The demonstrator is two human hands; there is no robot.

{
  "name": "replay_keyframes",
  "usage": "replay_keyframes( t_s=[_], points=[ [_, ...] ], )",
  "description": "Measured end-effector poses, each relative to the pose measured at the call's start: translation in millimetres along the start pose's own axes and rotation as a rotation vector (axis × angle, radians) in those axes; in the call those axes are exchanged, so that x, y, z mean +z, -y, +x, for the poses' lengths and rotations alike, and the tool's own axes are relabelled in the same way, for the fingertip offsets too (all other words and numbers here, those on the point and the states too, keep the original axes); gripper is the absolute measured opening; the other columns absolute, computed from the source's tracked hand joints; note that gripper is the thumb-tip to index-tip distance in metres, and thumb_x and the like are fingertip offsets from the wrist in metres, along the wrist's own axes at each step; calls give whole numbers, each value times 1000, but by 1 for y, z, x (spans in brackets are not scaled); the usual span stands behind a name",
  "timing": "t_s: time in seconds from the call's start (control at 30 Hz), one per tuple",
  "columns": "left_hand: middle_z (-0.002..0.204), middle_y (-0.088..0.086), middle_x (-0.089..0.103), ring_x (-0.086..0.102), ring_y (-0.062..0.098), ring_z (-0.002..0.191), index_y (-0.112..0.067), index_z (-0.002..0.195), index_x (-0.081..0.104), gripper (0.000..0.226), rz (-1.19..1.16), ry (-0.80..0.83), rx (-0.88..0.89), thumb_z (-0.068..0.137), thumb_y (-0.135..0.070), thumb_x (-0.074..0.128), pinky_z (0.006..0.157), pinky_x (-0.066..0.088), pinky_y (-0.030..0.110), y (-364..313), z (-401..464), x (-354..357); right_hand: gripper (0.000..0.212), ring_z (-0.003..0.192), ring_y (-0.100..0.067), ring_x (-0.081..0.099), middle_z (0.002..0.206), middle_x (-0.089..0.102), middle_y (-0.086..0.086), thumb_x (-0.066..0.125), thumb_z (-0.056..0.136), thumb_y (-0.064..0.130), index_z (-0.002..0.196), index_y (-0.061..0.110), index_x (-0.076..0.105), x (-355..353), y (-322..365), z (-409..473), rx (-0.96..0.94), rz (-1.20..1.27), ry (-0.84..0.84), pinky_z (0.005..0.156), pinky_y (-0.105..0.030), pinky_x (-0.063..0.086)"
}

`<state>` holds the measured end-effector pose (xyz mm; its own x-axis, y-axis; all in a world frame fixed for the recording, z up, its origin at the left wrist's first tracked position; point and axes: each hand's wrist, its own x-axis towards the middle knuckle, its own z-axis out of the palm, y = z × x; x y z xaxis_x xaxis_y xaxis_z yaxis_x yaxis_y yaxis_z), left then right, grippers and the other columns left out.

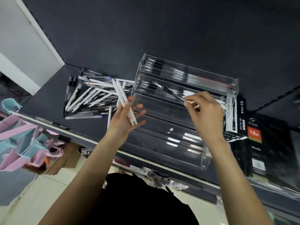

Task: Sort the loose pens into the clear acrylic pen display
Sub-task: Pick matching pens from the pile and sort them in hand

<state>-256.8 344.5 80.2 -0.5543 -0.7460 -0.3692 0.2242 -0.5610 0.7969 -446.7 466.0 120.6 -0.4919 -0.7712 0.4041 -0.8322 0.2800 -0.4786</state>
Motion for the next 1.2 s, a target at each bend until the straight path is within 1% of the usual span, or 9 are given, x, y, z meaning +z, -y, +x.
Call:
replay_keyframes(
  t_s=[0.17, 0.3, 0.4, 0.47, 0.63, 0.77, 0.87, 1.0, 1.2],
  points=[
    [73, -5, 58, 55, 6, 63, -32, 114, 57, 26, -66, 11, -11, 103, -30, 35, 68, 52, 29, 4, -5, 5, 9, 79, -24, 65, 87, 69, -2, 68, 84, 11, 90, 13, 74, 21, -5, 49, -245, -225, 49, 61, -30, 50],
    [74, -3, 51, 45, 6, 60, -25, 122, 56, 28, -142, 36, -25, 102, -28, 37, 63, 48, 23, 2, 0, 1, 6, 73, -24, 63, 78, 67, 0, 72, 79, 9, 82, 14, 74, 42, -7, 68, -331, -347, 42, 54, -21, 37],
    [74, -2, 50, 46, 7, 61, -23, 119, 58, 27, -179, 37, -37, 101, -25, 38, 62, 48, 22, -2, 5, -4, 8, 71, -23, 62, 76, 67, 0, 73, 77, 5, 80, 13, 73, 53, -8, 75, -356, -400, 56, 51, -22, 42],
    [74, -2, 52, 47, 7, 62, -21, 120, 58, 27, -183, 27, -45, 102, -21, 39, 63, 48, 22, -4, 9, -5, 16, 69, -21, 62, 73, 66, 1, 77, 70, 1, 77, 14, 71, 58, -5, 76, -386, -468, 93, 49, -24, 48],
    [77, -5, 56, 51, 5, 64, -14, 121, 58, 26, -159, 41, -57, 101, -15, 40, 71, 51, 23, -9, 15, -2, 31, 52, -21, 57, 54, 56, -2, 75, 43, -14, 58, 10, 63, 58, 10, 80, -467, -619, 190, 40, -19, 36],
    [81, -5, 59, 56, 7, 70, -15, 118, 57, 24, -174, 56, -51, 102, -16, 39, 83, 53, 29, -9, 17, -2, 26, 59, -24, 61, 70, 61, -6, 64, 61, -16, 74, 6, 67, 62, 9, 82, -411, -690, 343, 45, -25, 33],
    [87, -4, 65, 64, 9, 80, -18, 114, 58, 23, -202, 54, -42, 102, -17, 39, 88, 53, 32, -8, 17, 2, 21, 64, -22, 64, 75, 65, -1, 68, 72, -7, 81, 12, 71, 58, 7, 79, -334, -542, 228, 48, -26, 46],
    [101, -2, 69, 65, 14, 98, -20, 102, 59, 23, -192, 90, -25, 102, -19, 36, 92, 46, 34, 0, 16, 19, 10, 76, -9, 66, 89, 71, 9, 66, 87, 23, 96, 24, 70, 46, 37, 38, -142, 90, 166, 66, -32, 56],
    [114, -3, 67, 63, 13, 105, -19, 102, 57, 24, -214, 200, -19, 101, -19, 33, 87, 50, 28, 19, 5, 52, 34, 80, 0, 66, 88, 69, 13, 72, 82, 26, 111, 23, 55, 39, 39, -7, 192, 312, 214, 74, -22, 55]
  ],
)
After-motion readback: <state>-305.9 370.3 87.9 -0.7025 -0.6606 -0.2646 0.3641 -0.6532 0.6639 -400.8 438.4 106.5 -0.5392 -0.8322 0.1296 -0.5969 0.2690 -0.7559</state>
